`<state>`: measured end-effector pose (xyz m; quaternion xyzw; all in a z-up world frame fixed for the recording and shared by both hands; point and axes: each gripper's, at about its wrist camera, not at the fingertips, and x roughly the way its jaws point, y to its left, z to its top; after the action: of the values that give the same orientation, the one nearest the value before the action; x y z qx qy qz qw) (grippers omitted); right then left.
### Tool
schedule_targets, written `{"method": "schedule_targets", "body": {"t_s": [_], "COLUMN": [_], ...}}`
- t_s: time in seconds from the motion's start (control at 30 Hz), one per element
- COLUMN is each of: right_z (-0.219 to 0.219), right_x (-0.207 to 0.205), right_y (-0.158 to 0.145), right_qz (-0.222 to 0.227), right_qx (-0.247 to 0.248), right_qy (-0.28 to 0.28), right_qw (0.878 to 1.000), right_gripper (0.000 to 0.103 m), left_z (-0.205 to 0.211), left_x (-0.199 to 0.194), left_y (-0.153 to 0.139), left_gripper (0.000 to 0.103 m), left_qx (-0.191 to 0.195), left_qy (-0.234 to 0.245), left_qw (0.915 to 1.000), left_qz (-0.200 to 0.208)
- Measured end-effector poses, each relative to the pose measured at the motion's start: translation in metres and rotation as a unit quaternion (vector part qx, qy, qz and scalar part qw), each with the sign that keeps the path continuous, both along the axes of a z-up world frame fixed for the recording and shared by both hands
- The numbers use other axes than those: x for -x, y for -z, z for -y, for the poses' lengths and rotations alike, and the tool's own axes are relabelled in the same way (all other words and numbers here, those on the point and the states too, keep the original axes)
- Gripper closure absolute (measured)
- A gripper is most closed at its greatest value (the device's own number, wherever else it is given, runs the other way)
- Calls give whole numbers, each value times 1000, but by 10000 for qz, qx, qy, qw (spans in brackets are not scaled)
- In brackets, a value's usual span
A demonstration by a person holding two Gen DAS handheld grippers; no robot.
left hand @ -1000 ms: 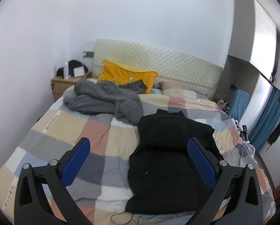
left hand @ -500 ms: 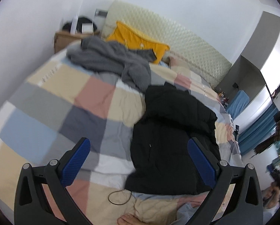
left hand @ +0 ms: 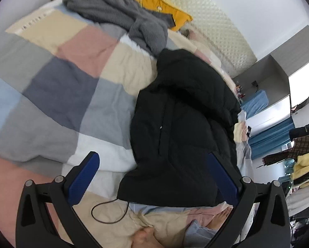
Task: Fold large clothes
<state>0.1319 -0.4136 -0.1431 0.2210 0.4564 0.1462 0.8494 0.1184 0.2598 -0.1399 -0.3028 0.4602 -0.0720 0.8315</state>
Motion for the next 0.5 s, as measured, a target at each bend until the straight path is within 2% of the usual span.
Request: {"method": "schedule_targets", "body": {"t_s": [0.07,0.27,0.5], "right_z": [-1,0,0], "right_x": [-7,-25,-40], "right_y": [23,82,111], "right_qz": [-241,-878,-1083], "right_qx": [-61,-202,-357], "right_qy": [41,170,382], "right_qw": [9997,9958,9927], "right_gripper": [25,25,23], "left_z": [3,10,24], "left_x": [-8,-25,-41], "left_y": [18,76,121], "left_gripper": [0,1,1], "left_qx": [81,765,1220], "left_qy": [76,153,261], "left_qw": [9999,9965,9899], "left_qz": [-129,-309,-667]}}
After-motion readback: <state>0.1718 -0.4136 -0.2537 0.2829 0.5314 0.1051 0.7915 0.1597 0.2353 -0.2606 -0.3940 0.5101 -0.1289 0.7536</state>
